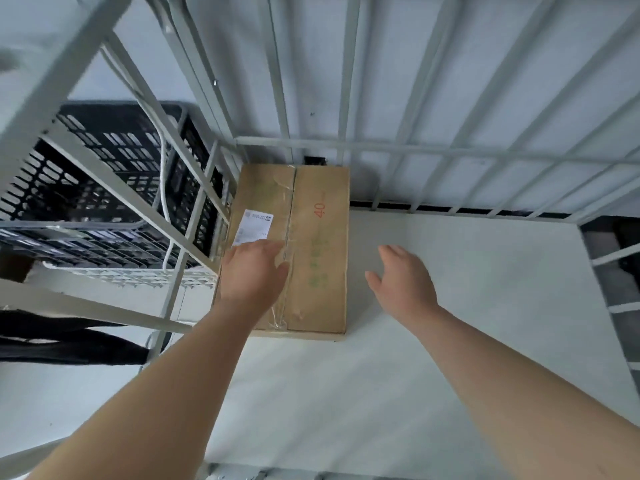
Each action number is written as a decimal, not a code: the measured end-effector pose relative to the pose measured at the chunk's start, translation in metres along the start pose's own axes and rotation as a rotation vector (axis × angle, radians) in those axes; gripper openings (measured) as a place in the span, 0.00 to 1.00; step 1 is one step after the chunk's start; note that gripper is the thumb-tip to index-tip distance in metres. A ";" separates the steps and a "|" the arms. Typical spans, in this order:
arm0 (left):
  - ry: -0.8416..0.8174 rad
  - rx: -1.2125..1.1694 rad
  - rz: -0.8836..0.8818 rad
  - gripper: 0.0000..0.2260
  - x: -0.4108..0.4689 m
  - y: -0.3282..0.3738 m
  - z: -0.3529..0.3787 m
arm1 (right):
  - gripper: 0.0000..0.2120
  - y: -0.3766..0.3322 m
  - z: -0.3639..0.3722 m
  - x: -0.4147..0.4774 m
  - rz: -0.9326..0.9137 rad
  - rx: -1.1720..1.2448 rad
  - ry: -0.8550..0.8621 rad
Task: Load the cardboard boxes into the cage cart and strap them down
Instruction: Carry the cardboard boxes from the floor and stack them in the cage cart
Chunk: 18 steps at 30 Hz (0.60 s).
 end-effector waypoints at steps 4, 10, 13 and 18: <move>0.048 0.024 0.183 0.17 -0.020 0.083 -0.057 | 0.13 0.028 -0.103 -0.032 0.017 -0.056 0.162; 0.120 0.028 0.440 0.14 -0.077 0.222 -0.124 | 0.08 0.088 -0.244 -0.119 0.099 -0.145 0.311; 0.115 0.003 0.552 0.15 -0.120 0.292 -0.140 | 0.13 0.125 -0.299 -0.178 0.165 -0.146 0.398; 0.068 -0.056 0.737 0.16 -0.203 0.400 -0.139 | 0.20 0.195 -0.356 -0.286 0.322 -0.167 0.394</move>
Point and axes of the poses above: each hand's wrist, its own x-axis towards the middle knuckle, its own z-axis out of the palm, y = z × x, the point moved 4 cm from there along x, towards the middle knuckle, and after that the axes turned 14 degrees about -x, right-handed, at the moved point
